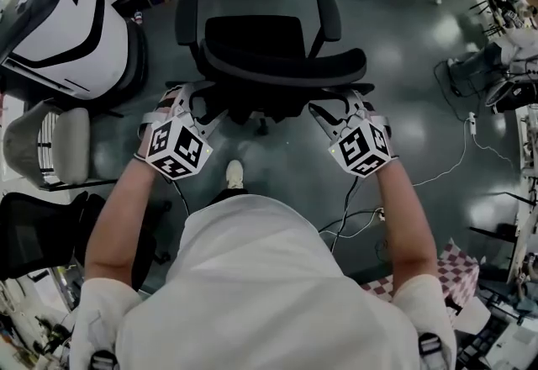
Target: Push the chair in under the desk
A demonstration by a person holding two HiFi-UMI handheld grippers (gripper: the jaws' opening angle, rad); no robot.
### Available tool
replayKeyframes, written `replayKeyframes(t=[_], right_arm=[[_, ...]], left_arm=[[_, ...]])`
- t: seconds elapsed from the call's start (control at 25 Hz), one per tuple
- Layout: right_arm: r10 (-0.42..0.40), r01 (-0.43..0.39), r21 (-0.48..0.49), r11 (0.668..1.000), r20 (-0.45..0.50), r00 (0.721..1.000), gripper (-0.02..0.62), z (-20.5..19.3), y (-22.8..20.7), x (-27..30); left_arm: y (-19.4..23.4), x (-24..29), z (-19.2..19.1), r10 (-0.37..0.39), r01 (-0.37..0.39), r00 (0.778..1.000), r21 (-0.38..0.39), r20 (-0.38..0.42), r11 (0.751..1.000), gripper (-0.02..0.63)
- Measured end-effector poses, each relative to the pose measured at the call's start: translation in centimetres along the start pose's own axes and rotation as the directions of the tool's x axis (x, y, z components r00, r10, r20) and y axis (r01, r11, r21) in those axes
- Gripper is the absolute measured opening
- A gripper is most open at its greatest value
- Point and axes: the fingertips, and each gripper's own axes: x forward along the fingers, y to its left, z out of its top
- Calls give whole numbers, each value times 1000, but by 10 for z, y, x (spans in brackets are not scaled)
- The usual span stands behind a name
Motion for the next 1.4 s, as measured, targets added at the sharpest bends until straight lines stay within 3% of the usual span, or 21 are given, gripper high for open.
replayKeyframes(t=[0.24, 0.48, 0.88, 1.4], right_arm=[[25, -33, -101, 994, -71, 997, 129, -6, 3, 18], [35, -41, -91, 995, -62, 997, 132, -5, 0, 24], [65, -67, -51, 996, -37, 997, 140, -4, -5, 31], [70, -71, -19, 997, -59, 996, 138, -1, -52, 72]], left_arm=[[-1, 17, -9, -44, 48, 998, 94, -49, 994, 194], [4, 24, -15, -60, 69, 996, 142, -67, 987, 164], [10, 30, -20, -125, 138, 987, 128, -98, 982, 153], [65, 61, -32, -151, 164, 983, 134, -106, 977, 141]])
